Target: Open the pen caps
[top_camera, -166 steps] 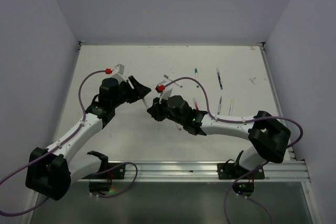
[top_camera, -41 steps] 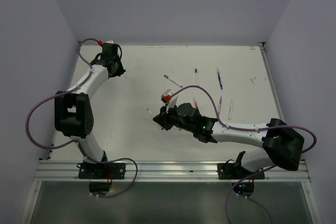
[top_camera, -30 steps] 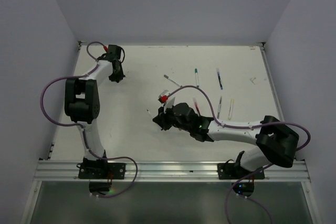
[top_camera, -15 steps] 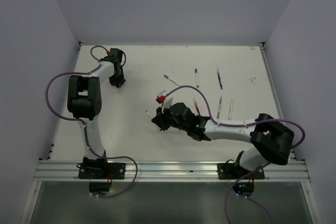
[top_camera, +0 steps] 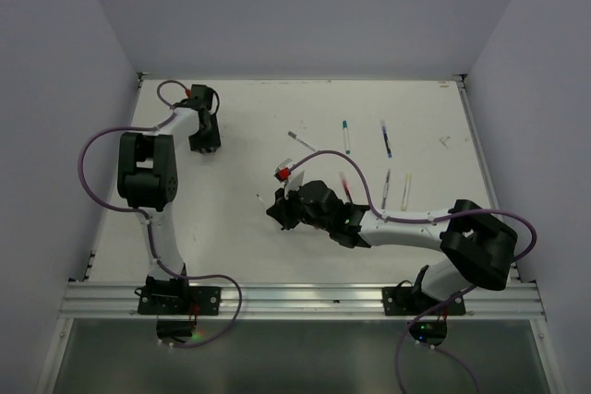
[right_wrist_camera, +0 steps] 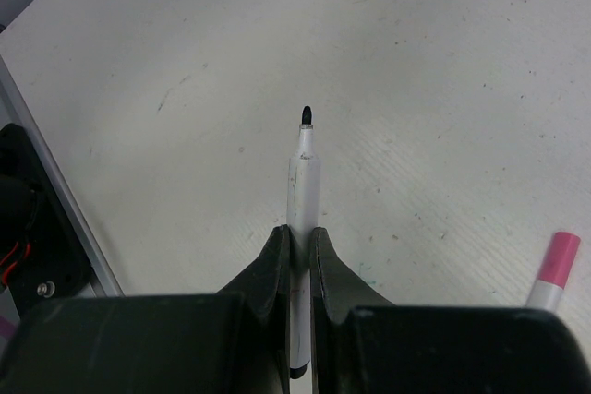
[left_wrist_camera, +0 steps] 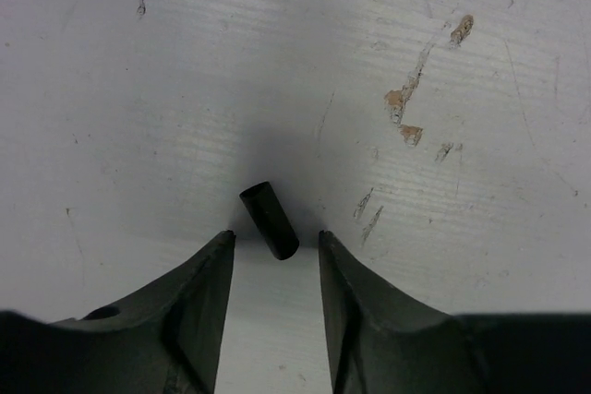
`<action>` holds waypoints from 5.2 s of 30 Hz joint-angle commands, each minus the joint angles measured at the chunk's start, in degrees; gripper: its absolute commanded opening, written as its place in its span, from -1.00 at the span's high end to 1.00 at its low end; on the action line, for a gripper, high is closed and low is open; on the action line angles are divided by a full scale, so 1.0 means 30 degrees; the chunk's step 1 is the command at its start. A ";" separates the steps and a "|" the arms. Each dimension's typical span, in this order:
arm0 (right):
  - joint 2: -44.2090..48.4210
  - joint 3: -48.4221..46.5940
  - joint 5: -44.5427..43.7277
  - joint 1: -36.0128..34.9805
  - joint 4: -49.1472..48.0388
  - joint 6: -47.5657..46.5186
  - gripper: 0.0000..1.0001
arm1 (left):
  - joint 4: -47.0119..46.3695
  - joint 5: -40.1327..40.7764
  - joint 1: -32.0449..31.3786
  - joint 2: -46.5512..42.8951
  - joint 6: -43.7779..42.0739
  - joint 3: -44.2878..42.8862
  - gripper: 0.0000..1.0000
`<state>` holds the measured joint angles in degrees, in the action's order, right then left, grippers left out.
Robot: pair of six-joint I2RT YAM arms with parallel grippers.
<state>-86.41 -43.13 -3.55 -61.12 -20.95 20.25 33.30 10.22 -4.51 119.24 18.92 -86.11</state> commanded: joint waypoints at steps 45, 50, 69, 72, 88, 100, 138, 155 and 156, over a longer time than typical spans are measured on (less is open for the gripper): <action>0.2115 -0.0856 -0.5291 0.0042 -0.1776 0.1277 1.00 | -1.0221 -0.5546 -0.9306 -1.9005 1.1389 1.5342 -0.17; 0.1997 -0.0798 -0.5203 0.0013 -0.1923 0.1306 1.00 | -1.0162 -0.5457 -0.9482 -1.8654 1.1624 1.5226 0.29; 0.3490 0.0608 -0.5698 0.0072 -0.0840 0.0810 -0.97 | -0.2525 -0.2472 -0.4625 -1.2806 0.4838 1.0191 1.00; 0.3521 0.0725 -0.5789 0.0217 -0.0517 0.0575 -0.97 | -0.1028 -0.1912 -0.3627 -1.0866 0.3252 0.8462 0.95; 0.3785 0.1546 -0.5291 0.0921 -0.0868 0.0310 -0.97 | 0.1059 -0.1179 0.0244 -0.3860 0.0902 0.3712 0.80; 0.3433 0.1663 -0.4881 0.1331 -0.1044 0.0486 -0.97 | 0.0970 -0.1737 0.0391 -0.2452 0.0403 0.3565 0.45; -0.3742 -0.4195 -0.4032 0.2767 1.2373 0.1805 0.06 | -0.5005 -0.5452 0.0362 -2.3016 0.0638 1.2265 -1.00; 0.0054 -0.2384 -0.2508 0.2650 0.7985 0.1073 1.00 | -0.9134 -1.0209 -0.2092 -2.1789 0.5759 1.4667 -1.00; 0.0470 -0.2090 -0.2362 0.2592 0.7341 0.1043 1.00 | -0.9224 -0.9565 -0.2824 -2.1498 0.6026 1.4640 -1.00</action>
<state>-92.05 -50.89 -12.16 -52.95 10.11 24.36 11.31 -18.92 -8.16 53.89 31.31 -42.81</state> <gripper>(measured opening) 0.066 0.997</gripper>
